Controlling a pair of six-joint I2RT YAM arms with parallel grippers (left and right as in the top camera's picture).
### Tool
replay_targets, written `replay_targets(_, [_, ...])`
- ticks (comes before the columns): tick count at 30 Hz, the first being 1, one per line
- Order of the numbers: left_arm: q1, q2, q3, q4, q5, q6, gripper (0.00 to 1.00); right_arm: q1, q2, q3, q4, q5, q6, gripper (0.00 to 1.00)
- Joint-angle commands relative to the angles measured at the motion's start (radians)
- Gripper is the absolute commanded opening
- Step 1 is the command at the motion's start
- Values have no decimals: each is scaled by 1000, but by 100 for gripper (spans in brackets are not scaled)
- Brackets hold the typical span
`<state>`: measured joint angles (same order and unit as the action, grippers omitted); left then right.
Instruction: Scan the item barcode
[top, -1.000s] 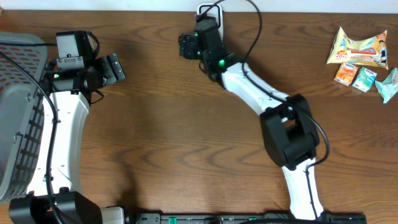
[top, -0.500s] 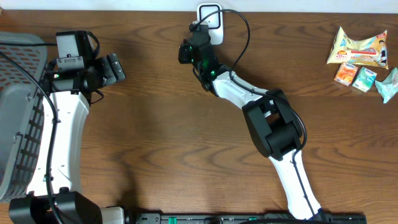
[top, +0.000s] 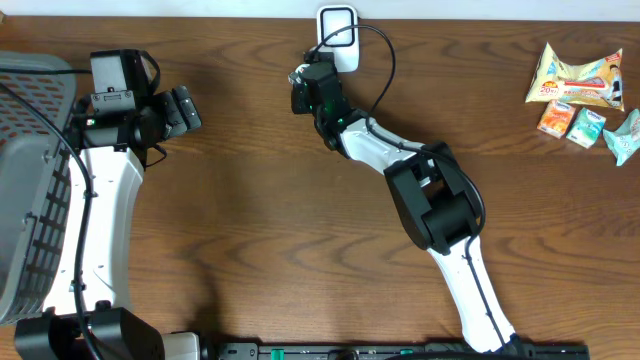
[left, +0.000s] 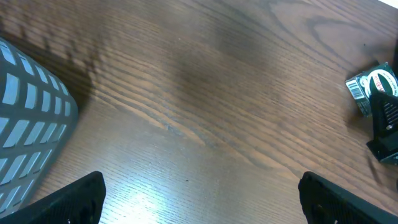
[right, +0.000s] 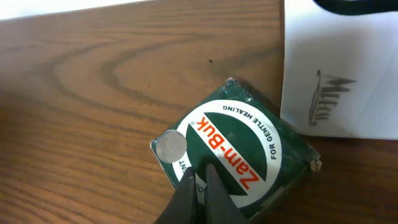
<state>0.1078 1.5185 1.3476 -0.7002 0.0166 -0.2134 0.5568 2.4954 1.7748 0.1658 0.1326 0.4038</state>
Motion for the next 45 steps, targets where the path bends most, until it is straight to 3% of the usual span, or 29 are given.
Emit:
replay_targets(1, [3,5,-5,-3,-6,-8,98,-2,2,6,-76,19,-54,1])
replay_targets(21, [3,5,-5,-3,-6,-8,98,-8,-388,6,-915,19,-53,1])
replay_targets(24, [3,5,-5,-3,-6,-8,98,-8,-426,6,-881,19,-53,1])
replay_targets(29, [3,5,-5,-3,-6,-8,98,-6,-411,5,-674,19,-53,1])
replay_targets(37, [3,5,-5,-3,-6,-8,98,-5,-260,5,-384,19,-53,1])
replay_targets(45, [3,5,-5,-3,-6,-8,98,-6,-120,5,-340,17,-53,1])
